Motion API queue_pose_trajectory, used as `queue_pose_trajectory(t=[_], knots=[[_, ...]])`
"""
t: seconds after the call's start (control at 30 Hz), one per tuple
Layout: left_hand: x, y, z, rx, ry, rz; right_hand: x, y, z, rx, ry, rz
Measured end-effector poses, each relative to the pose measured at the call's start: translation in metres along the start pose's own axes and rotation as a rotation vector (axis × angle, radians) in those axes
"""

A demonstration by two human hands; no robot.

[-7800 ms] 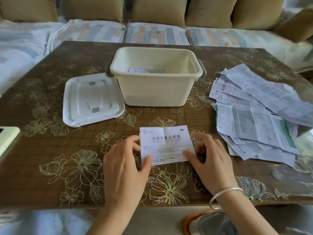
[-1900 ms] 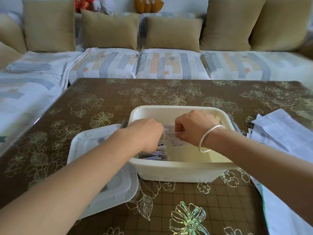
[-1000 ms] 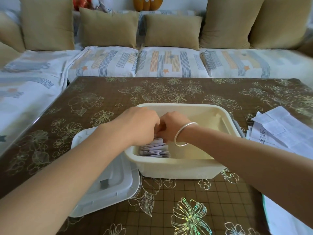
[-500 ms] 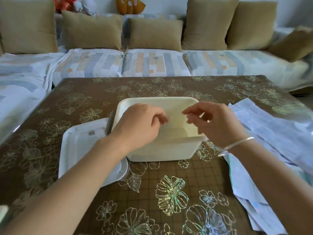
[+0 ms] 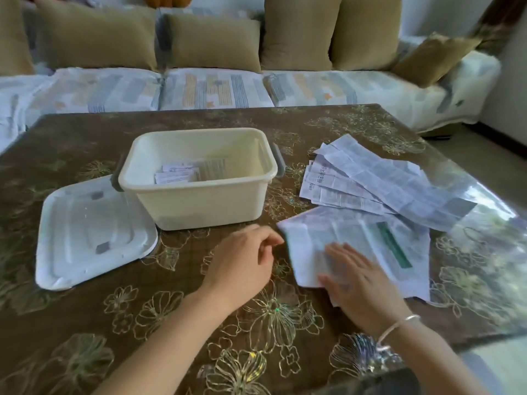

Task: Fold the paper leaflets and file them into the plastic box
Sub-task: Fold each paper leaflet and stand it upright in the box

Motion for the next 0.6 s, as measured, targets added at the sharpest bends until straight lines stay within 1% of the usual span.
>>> queue_pose_trajectory(t=[0.07, 0.13, 0.23, 0.3, 0.37, 0.43, 0.5, 0.53, 0.57, 0.6], knots=[[-0.004, 0.013, -0.01, 0.058, -0.036, 0.0, -0.003, 0.018, -0.022, 0.169, -0.137, 0.011], [-0.001, 0.025, -0.018, 0.065, -0.067, 0.023, -0.006, 0.031, -0.038, 0.315, -0.267, 0.024], [0.003, 0.05, -0.024, 0.04, -0.07, -0.006, -0.018, 0.042, -0.055, 0.416, -0.351, -0.029], [0.003, 0.064, -0.027, 0.03, -0.046, -0.032, -0.022, 0.042, -0.064, 0.469, -0.365, -0.029], [0.007, 0.076, -0.031, 0.066, -0.035, -0.018, -0.024, 0.043, -0.073, 0.489, -0.373, -0.017], [0.012, 0.079, -0.034, 0.123, -0.049, 0.023, -0.019, 0.039, -0.072, 0.427, -0.397, 0.007], [0.016, 0.076, -0.033, 0.184, -0.083, 0.045, -0.003, 0.031, -0.061, 0.277, -0.384, 0.141], [0.017, 0.073, -0.03, 0.204, -0.095, 0.047, 0.007, 0.025, -0.052, 0.169, -0.335, 0.206], [0.016, 0.07, -0.028, 0.216, -0.111, 0.037, 0.013, 0.018, -0.043, 0.056, -0.25, 0.229], [0.014, 0.066, -0.027, 0.226, -0.131, 0.007, 0.016, 0.011, -0.035, -0.046, -0.144, 0.206]])
Point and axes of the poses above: each hand's wrist, its own y-axis away from the middle knuckle, its own x-axis out of the back of the hand, z = x × y, the point moved 7 cm from there along -y, towards the middle knuckle, and after that the axes turned 13 degrees about -x, right-handed, at the moved point
